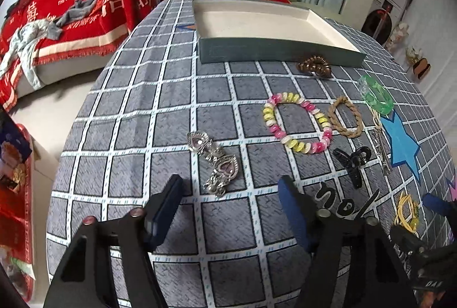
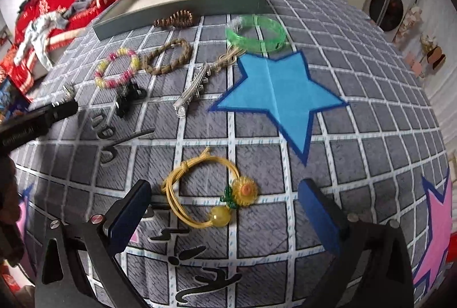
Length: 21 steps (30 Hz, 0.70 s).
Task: Organize jewelry
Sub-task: 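Grasp the yellow cord bracelet with the right tool while the left tool grasps a silver heart earring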
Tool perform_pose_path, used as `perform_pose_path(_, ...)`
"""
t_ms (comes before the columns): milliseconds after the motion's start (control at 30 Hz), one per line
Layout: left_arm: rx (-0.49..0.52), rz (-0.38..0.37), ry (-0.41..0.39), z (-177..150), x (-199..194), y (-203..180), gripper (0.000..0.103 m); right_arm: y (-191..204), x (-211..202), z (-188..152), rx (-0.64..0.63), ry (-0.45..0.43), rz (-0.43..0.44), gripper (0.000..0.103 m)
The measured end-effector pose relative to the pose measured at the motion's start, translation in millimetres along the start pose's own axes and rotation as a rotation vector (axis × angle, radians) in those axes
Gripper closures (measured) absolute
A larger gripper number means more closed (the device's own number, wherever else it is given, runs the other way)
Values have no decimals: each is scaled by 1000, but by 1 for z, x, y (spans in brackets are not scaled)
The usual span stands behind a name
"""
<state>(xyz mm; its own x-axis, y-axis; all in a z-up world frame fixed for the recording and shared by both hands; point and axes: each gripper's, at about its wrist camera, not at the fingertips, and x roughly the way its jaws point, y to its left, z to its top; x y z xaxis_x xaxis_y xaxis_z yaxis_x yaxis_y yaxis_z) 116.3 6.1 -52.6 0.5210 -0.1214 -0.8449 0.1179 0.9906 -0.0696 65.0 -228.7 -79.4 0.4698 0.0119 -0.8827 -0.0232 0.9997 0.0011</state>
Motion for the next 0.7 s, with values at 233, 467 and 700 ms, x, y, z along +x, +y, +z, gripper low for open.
perform_pose_path(233, -12, -76, -30, -3, -7, 1, 73, 2, -12, -3, -2, -13, 5, 53)
perform_pose_path(467, -4, -142, -69, -13, -26, 1, 73, -17, -20, -5, 78, -26, 68, 89)
perform_pose_path(700, -5, -165, -80, -9, -38, 6, 73, -30, -33, 6, 126, -75, 129, 89)
